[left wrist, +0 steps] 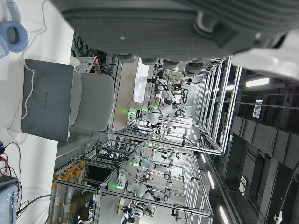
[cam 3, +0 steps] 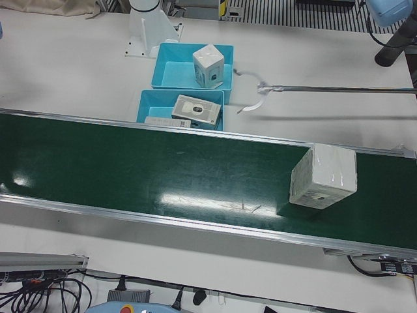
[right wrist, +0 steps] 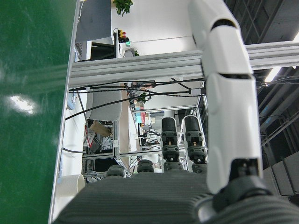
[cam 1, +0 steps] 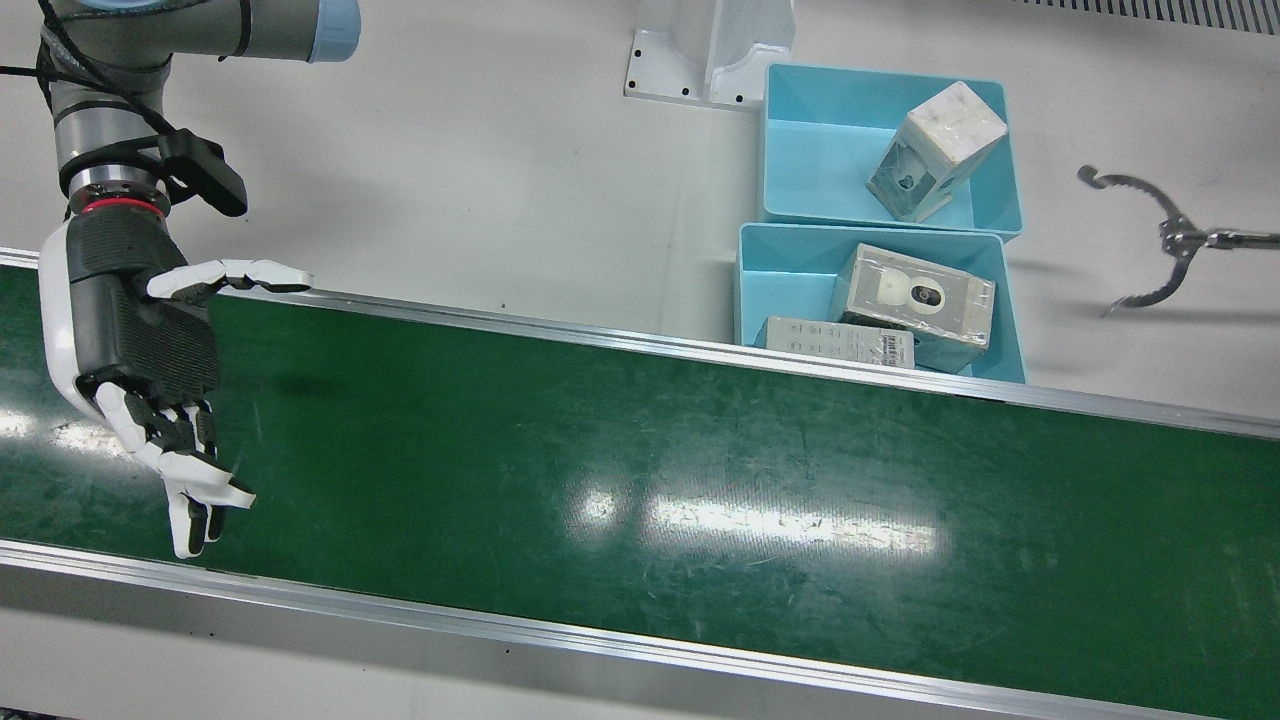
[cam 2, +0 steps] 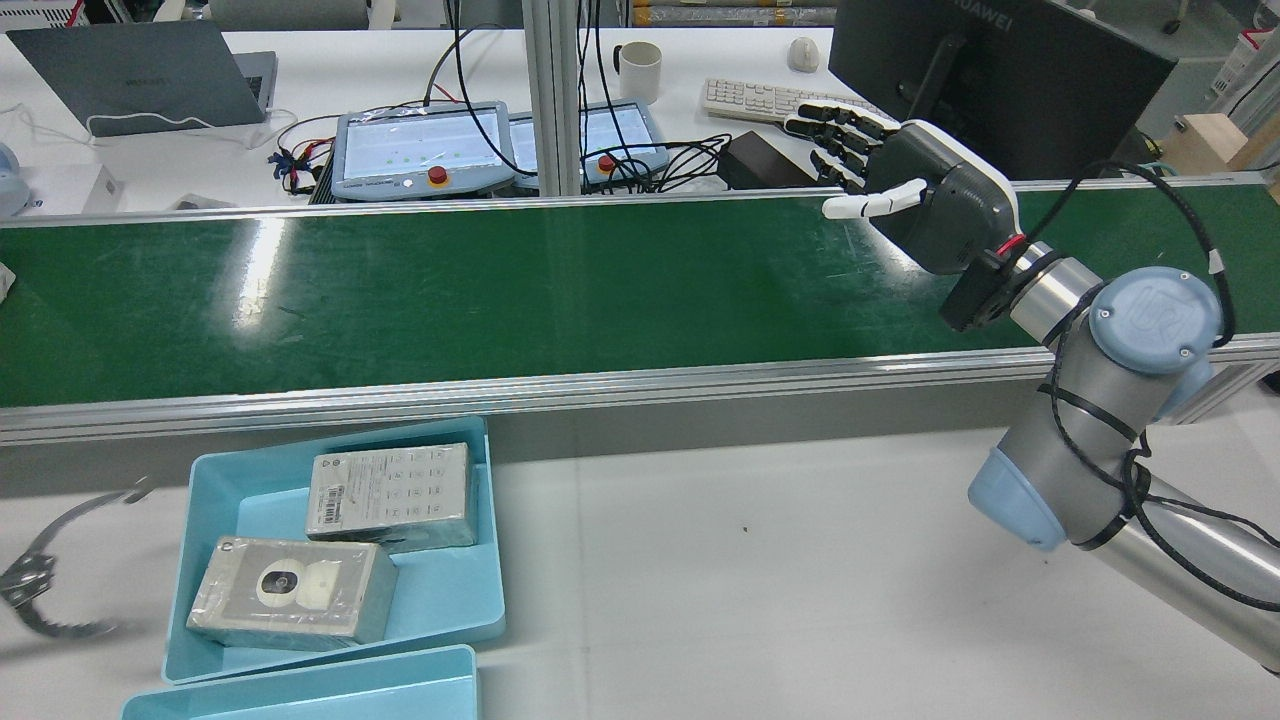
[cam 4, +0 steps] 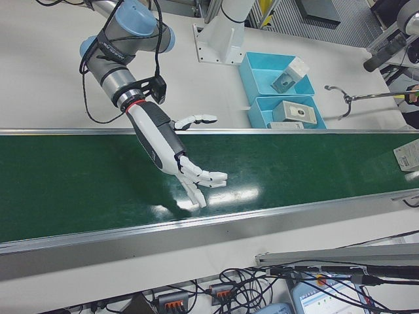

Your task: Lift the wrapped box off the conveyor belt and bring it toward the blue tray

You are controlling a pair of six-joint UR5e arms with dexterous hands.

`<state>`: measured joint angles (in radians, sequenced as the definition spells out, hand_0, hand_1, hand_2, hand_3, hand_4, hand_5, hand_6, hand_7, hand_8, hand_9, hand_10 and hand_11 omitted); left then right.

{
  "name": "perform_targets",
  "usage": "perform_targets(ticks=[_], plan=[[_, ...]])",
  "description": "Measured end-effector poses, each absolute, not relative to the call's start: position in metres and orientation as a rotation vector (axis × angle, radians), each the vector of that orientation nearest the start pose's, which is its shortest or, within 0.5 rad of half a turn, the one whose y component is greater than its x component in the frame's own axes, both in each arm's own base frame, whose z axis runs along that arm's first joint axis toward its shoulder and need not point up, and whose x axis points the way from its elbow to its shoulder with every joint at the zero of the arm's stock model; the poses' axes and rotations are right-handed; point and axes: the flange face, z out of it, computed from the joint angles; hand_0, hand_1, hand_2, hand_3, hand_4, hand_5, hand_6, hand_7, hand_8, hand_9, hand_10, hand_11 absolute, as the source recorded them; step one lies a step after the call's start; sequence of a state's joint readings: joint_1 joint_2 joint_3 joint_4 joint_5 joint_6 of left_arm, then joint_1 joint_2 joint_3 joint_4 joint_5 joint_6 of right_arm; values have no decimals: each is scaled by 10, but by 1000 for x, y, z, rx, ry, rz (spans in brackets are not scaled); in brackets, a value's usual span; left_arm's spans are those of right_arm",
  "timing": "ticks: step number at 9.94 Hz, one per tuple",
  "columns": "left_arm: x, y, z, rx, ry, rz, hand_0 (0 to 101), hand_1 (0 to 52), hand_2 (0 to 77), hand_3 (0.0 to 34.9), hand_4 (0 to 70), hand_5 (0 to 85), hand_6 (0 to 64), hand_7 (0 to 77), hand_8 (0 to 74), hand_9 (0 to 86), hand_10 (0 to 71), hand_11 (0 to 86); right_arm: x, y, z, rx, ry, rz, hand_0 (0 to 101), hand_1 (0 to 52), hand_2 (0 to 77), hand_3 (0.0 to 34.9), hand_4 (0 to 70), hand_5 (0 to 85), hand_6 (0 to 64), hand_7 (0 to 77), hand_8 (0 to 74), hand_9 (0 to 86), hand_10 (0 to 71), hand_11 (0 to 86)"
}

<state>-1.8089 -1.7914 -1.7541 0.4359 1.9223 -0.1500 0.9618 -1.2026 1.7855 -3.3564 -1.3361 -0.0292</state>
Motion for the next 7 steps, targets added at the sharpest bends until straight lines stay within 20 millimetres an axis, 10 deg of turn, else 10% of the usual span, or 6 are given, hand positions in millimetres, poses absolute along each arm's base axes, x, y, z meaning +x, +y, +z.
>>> perform_targets(ticks=[7], plan=[[-225,-505,526,-303,2191,-2279,0,0,11,0,0,11,0,5,5,0,5,0,-218,-587,402,568,2668,-1873,506,196,207,79,147,267,44,218,0,38,0,16]])
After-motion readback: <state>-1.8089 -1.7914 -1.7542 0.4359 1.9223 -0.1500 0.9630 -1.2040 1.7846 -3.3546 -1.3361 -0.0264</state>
